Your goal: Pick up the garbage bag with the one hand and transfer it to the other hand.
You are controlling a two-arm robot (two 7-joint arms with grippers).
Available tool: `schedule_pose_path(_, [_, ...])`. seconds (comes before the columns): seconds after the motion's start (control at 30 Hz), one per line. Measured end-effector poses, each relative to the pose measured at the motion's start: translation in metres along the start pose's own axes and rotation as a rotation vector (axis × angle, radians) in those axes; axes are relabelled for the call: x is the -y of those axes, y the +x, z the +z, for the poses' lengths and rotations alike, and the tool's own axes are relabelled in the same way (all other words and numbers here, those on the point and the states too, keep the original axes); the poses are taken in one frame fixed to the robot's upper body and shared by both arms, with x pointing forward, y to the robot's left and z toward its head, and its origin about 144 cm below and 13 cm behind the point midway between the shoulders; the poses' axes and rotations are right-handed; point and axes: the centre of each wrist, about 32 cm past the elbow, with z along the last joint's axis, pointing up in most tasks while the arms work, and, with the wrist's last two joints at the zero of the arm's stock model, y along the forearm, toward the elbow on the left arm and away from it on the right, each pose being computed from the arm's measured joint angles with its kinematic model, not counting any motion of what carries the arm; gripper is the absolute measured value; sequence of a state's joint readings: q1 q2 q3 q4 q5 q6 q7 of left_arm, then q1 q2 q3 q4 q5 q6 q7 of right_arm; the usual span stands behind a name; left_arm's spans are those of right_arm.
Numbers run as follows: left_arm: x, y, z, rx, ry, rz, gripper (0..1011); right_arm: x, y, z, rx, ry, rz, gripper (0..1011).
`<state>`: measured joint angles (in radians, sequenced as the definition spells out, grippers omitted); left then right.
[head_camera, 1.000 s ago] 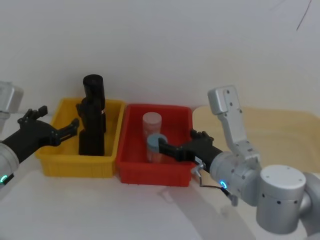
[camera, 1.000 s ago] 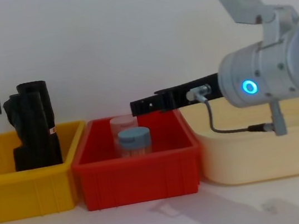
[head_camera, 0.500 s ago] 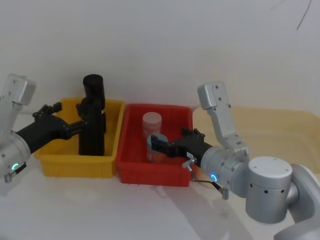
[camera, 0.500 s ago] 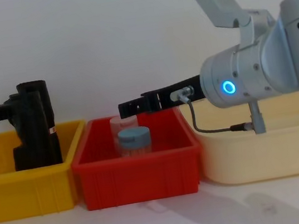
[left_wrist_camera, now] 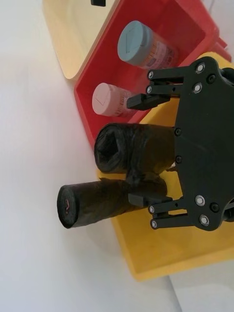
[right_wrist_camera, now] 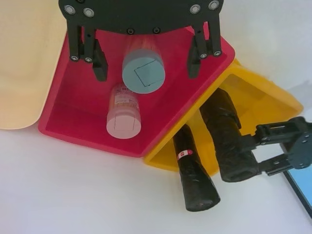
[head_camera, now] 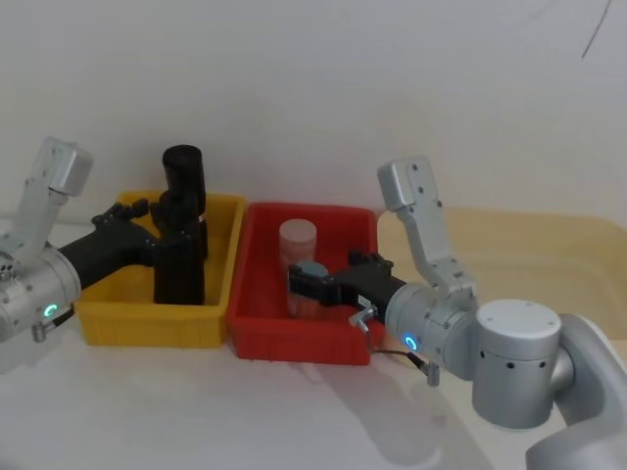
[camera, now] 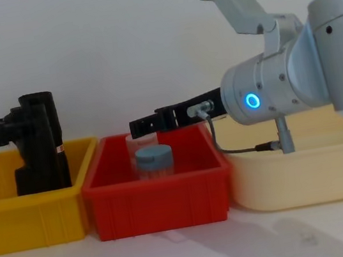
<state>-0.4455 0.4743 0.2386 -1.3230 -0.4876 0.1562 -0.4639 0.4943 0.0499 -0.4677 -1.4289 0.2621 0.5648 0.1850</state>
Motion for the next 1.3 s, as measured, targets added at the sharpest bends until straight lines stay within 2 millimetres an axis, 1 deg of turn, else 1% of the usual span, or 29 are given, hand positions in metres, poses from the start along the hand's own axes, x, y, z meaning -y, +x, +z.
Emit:
schedule_pose_path(0.4, [0.02, 0.009, 0.0, -0.008, -0.009, -0.03, 1001, -0.005, 0.003, 0.0, -0.008, -0.015, 0.004, 1002])
schedule_pose_path(0.57, [0.025, 0.01, 0.0, -0.009, -0.012, -0.037, 1001, -0.007, 0.003, -0.001, -0.011, -0.02, 0.005, 1001])
schedule_pose_path(1.3, [0.033, 0.013, 0.001, -0.01, -0.018, -0.05, 1001, -0.02, -0.005, -0.005, 0.0, -0.029, 0.024, 1001])
